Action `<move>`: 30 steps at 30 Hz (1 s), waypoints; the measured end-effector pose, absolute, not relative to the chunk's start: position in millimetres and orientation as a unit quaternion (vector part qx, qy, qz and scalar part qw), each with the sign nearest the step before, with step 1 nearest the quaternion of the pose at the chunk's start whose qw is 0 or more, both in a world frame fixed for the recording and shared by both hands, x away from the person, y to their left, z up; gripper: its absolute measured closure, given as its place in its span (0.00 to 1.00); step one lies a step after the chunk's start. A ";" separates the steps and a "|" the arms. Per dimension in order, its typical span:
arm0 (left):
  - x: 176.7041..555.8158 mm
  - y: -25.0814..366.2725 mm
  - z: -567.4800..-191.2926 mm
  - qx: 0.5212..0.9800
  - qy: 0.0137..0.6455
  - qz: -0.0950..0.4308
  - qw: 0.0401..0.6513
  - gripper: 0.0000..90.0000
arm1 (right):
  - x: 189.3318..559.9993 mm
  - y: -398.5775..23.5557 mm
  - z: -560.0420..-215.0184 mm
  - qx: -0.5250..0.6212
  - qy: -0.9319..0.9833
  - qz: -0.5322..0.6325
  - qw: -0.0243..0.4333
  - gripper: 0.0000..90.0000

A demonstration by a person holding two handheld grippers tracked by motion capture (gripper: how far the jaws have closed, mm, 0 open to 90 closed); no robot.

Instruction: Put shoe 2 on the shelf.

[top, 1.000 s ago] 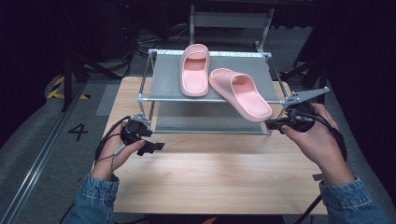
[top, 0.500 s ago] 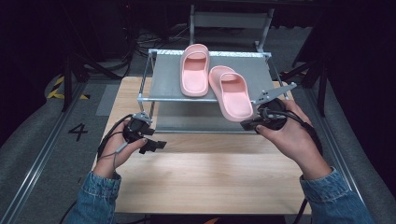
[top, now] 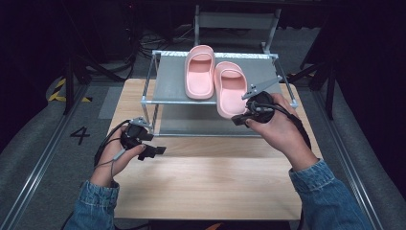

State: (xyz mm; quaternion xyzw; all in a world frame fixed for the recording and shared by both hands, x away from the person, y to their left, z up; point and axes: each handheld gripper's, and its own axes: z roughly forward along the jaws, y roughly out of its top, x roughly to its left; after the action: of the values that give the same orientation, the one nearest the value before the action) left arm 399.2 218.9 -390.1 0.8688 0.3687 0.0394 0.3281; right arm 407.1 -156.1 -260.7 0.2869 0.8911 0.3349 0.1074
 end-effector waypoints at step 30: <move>394.9 231.7 -391.2 0.862 0.383 0.045 0.330 0.27 | 468.6 -132.2 -269.3 0.307 0.888 0.302 0.163 1.00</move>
State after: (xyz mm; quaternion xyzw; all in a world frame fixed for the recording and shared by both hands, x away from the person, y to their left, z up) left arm 394.9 231.7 -391.2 0.8618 0.3829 0.0451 0.3296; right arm 468.6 -132.2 -269.3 0.3067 0.8879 0.3015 0.1634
